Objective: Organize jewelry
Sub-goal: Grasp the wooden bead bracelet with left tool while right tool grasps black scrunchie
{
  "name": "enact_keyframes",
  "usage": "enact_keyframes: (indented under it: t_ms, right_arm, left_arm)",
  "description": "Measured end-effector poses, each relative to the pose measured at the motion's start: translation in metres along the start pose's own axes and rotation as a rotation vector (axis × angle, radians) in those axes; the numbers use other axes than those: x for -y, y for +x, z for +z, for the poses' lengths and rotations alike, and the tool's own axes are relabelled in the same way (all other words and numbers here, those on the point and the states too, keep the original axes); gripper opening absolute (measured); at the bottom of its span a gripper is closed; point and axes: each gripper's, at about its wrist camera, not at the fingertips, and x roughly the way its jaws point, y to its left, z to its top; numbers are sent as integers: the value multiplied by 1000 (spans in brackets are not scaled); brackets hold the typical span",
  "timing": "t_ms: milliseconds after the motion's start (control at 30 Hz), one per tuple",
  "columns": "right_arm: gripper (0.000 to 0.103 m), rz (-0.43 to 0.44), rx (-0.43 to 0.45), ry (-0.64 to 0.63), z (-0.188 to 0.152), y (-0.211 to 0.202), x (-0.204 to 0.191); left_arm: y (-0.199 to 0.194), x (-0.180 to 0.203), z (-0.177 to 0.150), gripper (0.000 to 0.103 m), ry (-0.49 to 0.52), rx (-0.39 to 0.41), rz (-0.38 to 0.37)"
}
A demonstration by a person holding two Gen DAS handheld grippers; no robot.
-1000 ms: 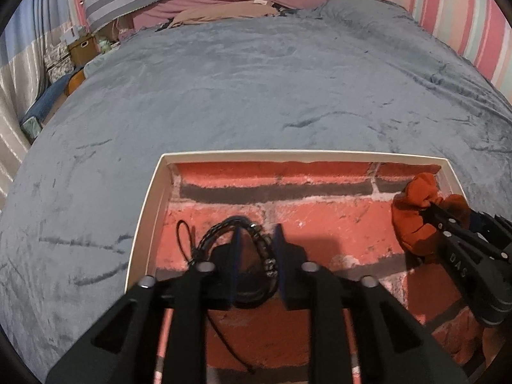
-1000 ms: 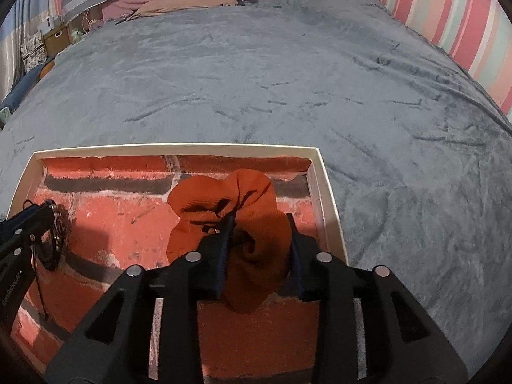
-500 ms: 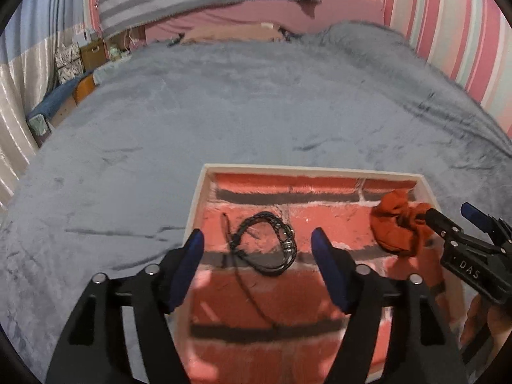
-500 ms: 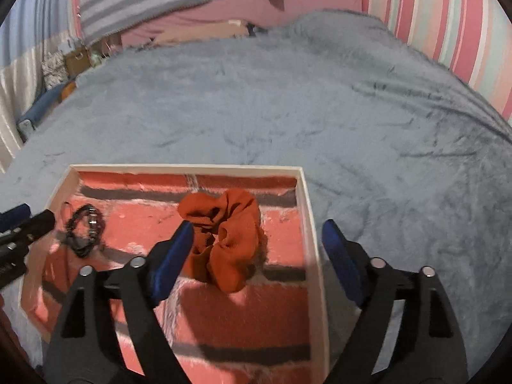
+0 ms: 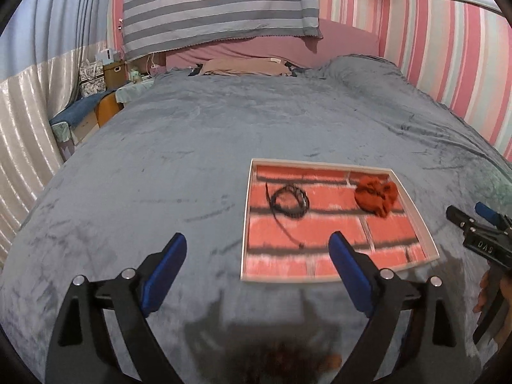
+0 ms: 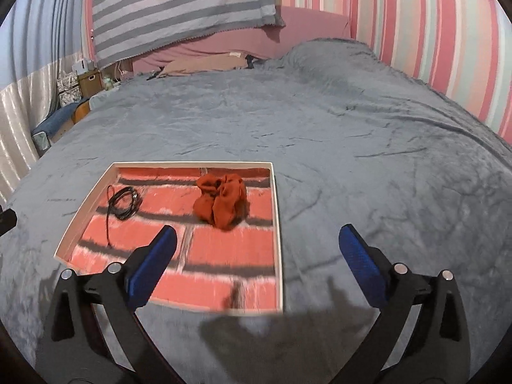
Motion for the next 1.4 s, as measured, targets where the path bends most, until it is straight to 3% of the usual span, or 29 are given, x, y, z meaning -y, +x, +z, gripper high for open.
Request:
enact_keyframes:
  t_ms: [233,467,600,800,1000,1267,1400]
  right_arm:
    - [99,11,19,-5,-51,-49,8]
    - [98,-13,6,-35,-99,-70,1]
    - [98,-3,-15,-33,-117,-69,-3]
    - [87,12,-73,-47,-135,-57,-11]
    - [78,19,-126,-67,-146,-43,-19]
    - [71,29,-170,-61,-153,-30,-17]
    - [68,35,-175,-72,-153,-27,-20]
  left_arm:
    - [-36,-4,-50,89,-38,-12,-19]
    - [-50,-13,-85,89,-55,-33,-13]
    - [-47,-18,-99,89,-60,-48,-10]
    - [-37,-20,-117,89,-47,-76,-20]
    - [-25,2,-126,87,25,-92,-46]
    - [-6,21,-128,75,72,-120,-75]
    - [5,23,-131,59,79,-146,-96]
